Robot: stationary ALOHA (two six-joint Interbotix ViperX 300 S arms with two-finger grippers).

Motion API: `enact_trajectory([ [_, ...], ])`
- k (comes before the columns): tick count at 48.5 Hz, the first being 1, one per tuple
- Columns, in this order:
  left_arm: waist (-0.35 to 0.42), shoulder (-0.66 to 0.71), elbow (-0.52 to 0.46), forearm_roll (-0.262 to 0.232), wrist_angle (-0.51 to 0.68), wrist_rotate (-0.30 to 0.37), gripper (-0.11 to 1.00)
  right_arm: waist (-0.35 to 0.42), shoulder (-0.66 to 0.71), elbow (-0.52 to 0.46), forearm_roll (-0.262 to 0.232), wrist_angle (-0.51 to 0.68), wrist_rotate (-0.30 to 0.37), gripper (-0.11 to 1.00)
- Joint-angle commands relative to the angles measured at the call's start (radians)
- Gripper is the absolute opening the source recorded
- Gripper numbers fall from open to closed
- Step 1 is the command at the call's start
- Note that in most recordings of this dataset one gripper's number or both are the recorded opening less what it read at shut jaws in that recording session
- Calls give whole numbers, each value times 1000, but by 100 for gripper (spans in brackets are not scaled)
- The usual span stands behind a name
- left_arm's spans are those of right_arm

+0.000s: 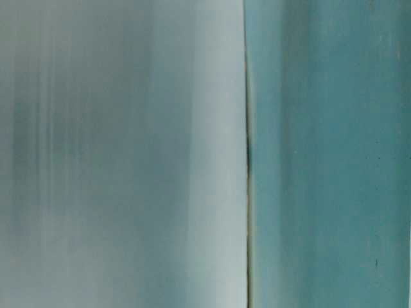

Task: Lift the white basket with both hands.
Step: 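Lift the basket with both grippers and pull it back toward the robot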

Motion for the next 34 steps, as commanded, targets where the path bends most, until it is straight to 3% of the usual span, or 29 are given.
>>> enact_trajectory([
  [1, -9, 5, -29, -3, -3, 94, -4, 32, 38, -38, 6, 6, -120, 20],
  [17, -9, 3, -20, -3, -3, 97, -4, 29, 48, -40, -41, 37, -135, 20],
  [34, -11, 5, 11, -3, 0, 92, -4, 28, 40, 18, -52, 41, -140, 20],
])
